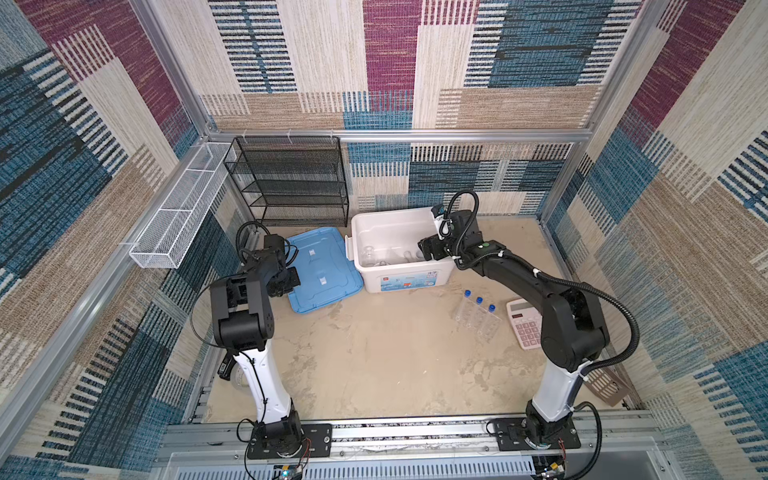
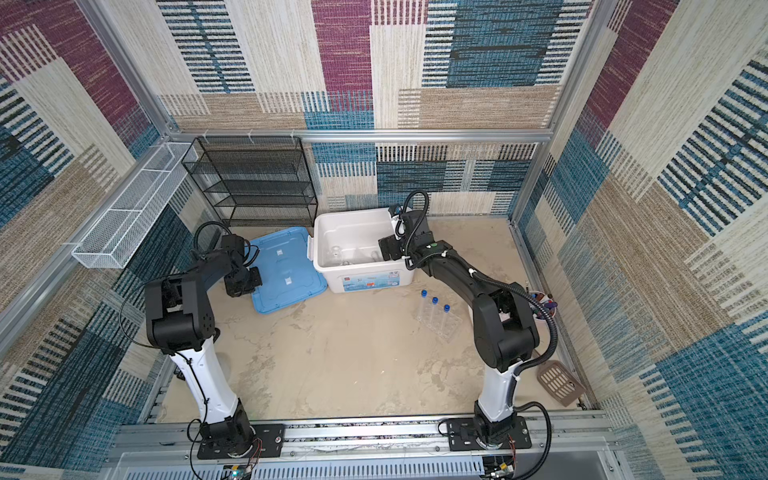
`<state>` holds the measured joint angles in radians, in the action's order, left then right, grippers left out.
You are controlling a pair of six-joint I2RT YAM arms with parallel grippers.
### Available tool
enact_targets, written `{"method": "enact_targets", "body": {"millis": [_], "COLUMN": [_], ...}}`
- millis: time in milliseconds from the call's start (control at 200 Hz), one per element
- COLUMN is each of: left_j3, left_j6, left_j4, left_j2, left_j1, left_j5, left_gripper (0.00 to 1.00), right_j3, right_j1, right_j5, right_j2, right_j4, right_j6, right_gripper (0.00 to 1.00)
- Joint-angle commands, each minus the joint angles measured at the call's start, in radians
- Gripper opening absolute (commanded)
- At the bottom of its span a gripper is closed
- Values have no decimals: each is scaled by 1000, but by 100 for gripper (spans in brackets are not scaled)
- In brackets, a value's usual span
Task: Organize the chemistry lab equipment
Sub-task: 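Lower the left gripper onto the blue lid's edge nearest the robot and pinch it, then lift the blue lid's edge with the left gripper, tilting it upright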
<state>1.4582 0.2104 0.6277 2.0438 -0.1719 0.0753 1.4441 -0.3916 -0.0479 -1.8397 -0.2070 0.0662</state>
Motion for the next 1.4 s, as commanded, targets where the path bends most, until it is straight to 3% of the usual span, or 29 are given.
{"method": "enact_targets", "body": {"millis": [0,371,816,1392], "left_j3": [-12,-35,-110,-205], "left_j6": [-22,-6,23,25], "left_j4": [53,94,132,140], "left_j2": [-7,-69,-251,-523], "left_j1": [-1,-1,-1,-2], "left_j5": [41,66,140,148], "left_gripper": [0,0,0,0], "right_j3": [-8,-8,-17,-27], "right_j1": [9,11,10,10], "right_j5": [14,-4,-54,-116], "right_j2": [0,6,42,79], "right_j4": [-38,-31,-37,-23], "right_j6": [-11,-19,-25,-52], "right_gripper": [95,95,95,99]}}
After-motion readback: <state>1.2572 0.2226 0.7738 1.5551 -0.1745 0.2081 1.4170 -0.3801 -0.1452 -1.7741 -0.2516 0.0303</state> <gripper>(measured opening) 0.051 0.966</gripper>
